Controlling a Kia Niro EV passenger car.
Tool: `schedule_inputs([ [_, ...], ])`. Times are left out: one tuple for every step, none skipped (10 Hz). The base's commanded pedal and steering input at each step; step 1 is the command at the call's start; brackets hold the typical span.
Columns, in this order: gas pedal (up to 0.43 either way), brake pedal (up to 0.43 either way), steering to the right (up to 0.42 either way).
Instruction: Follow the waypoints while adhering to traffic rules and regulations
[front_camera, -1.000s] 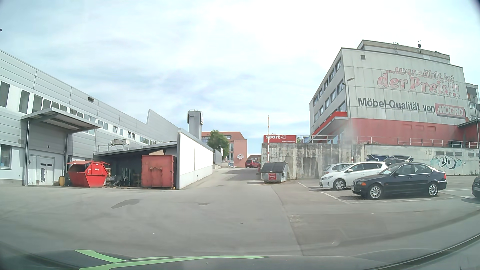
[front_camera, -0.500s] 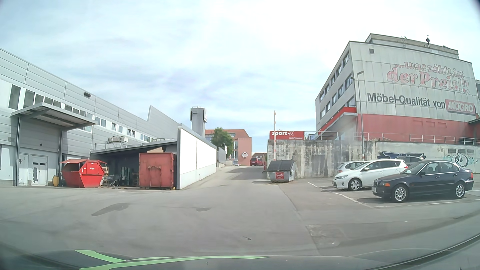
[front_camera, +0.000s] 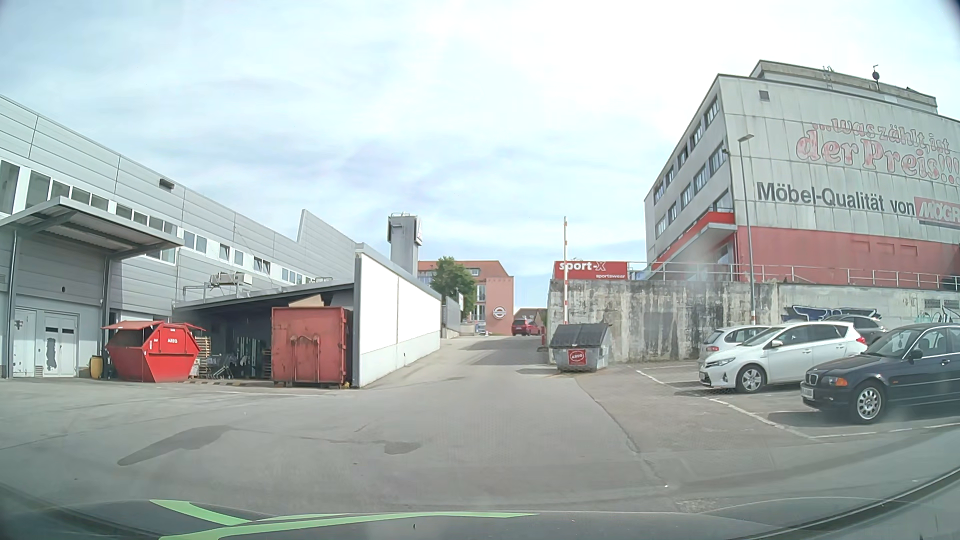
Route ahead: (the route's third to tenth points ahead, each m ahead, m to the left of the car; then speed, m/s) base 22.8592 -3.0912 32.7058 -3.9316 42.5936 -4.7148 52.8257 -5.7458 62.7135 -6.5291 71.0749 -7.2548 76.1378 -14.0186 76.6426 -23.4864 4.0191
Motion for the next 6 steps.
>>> schedule_inputs([
  [0.22,0.0,-0.04],
  [0.22,0.0,-0.034],
  [0.22,0.0,-0.028],
  [0.22,0.0,-0.021],
  [0.22,0.0,-0.015],
  [0.22,0.0,-0.009],
])
